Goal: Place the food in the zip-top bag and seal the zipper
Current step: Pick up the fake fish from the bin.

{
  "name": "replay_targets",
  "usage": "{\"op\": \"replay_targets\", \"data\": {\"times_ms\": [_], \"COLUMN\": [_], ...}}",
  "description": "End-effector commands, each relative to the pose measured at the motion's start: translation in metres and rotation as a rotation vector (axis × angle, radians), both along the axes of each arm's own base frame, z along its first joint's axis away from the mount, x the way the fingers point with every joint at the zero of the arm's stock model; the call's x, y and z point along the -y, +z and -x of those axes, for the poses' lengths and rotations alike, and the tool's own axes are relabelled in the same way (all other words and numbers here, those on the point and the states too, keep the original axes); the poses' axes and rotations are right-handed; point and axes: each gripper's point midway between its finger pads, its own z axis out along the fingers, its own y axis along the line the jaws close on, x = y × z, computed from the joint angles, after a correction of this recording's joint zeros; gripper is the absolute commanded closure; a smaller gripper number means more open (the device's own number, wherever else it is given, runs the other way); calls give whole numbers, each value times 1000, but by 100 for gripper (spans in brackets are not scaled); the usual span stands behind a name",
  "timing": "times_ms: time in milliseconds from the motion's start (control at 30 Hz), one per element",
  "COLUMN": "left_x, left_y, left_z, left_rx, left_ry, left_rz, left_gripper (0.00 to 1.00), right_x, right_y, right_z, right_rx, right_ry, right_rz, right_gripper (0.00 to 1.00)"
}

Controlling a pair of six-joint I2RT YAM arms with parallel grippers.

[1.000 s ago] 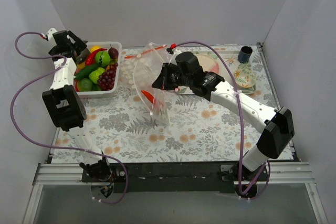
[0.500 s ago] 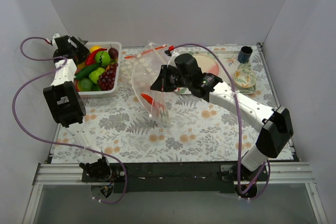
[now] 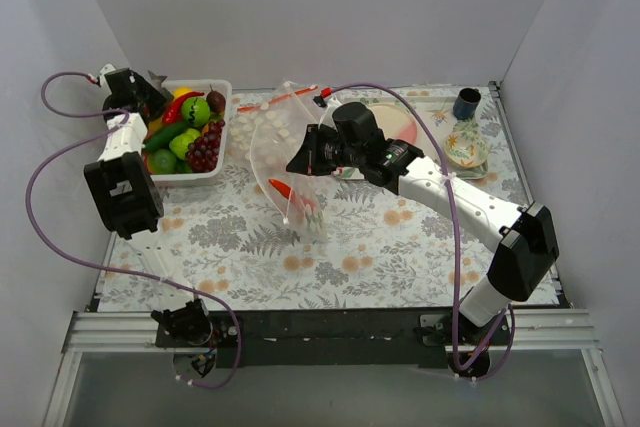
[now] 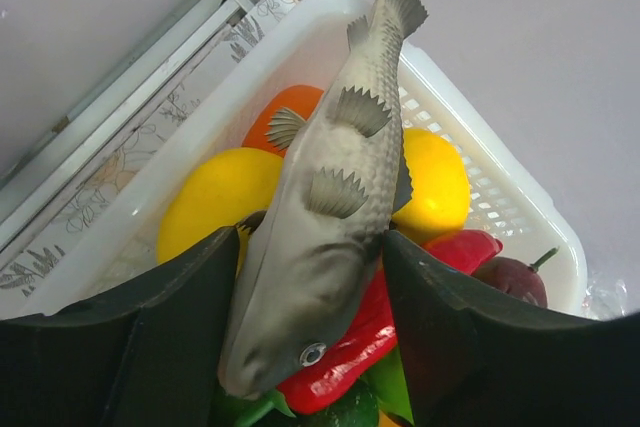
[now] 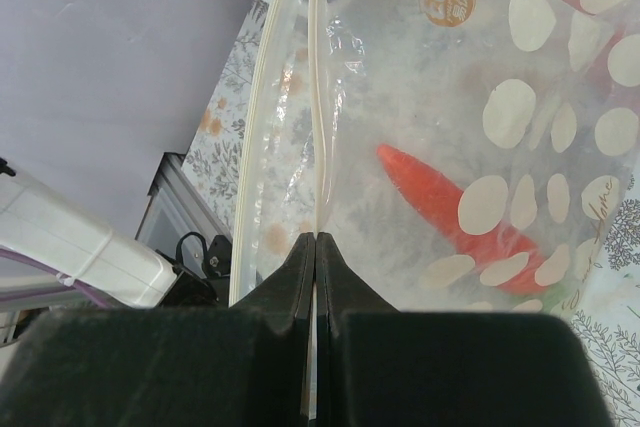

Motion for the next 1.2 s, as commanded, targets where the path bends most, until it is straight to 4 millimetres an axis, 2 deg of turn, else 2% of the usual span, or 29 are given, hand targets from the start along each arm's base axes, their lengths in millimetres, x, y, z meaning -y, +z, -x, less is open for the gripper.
{"op": "replay_targets", "data": {"times_ms": [0, 133, 233, 267, 367, 400, 567, 700, 733, 833, 933, 967, 1033, 1067, 1100, 1167], "left_x": [1, 1, 2, 1, 3, 3, 4, 18, 23, 39, 59, 75, 91, 101, 119, 141], "left_y": [22, 29, 45, 59, 78, 91, 122, 152, 164, 182, 203, 212, 214, 200, 216, 222], "left_z": [-7, -9, -11, -12, -11, -11, -6, 7, 16, 34, 66, 83, 105, 117, 139, 163], "left_rx": [52, 67, 95, 120, 154, 177, 226, 281, 298, 330, 362, 377, 376, 356, 394, 413], "left_ry": [-22, -27, -32, -31, -33, -33, -32, -69, -75, -104, -131, -180, -200, -223, -281, -355], "left_rz": [-4, -6, -14, -21, -31, -39, -53, -33, -28, 18, 78, 99, 165, 199, 220, 256], "left_gripper": [45, 67, 76, 77, 82, 82, 82, 83, 83, 85, 86, 86, 86, 86, 86, 86], "right_x": [-6, -6, -4, -4, -2, -2, -2, -1, -1, -1, -1, -2, -2, -3, -4, -4], "right_y": [15, 15, 15, 15, 12, 13, 10, 7, 8, 8, 8, 13, 9, 14, 12, 17], "right_z": [-1, -2, -3, -3, -4, -5, -6, -11, -12, -16, -21, -22, -27, -30, -34, -37], "right_rx": [45, 43, 45, 47, 47, 49, 45, 53, 55, 65, 76, 85, 79, 88, 91, 98], "right_ry": [16, 14, 8, 6, -2, -2, -7, -23, -27, -38, -58, -61, -78, -84, -97, -107], "right_rz": [-32, -28, -16, -13, 0, 1, 12, 30, 32, 40, 46, 39, 57, 56, 65, 66], "right_gripper": [99, 99, 99, 99, 99, 99, 99, 99, 99, 99, 99, 99, 99, 99, 99, 99]}}
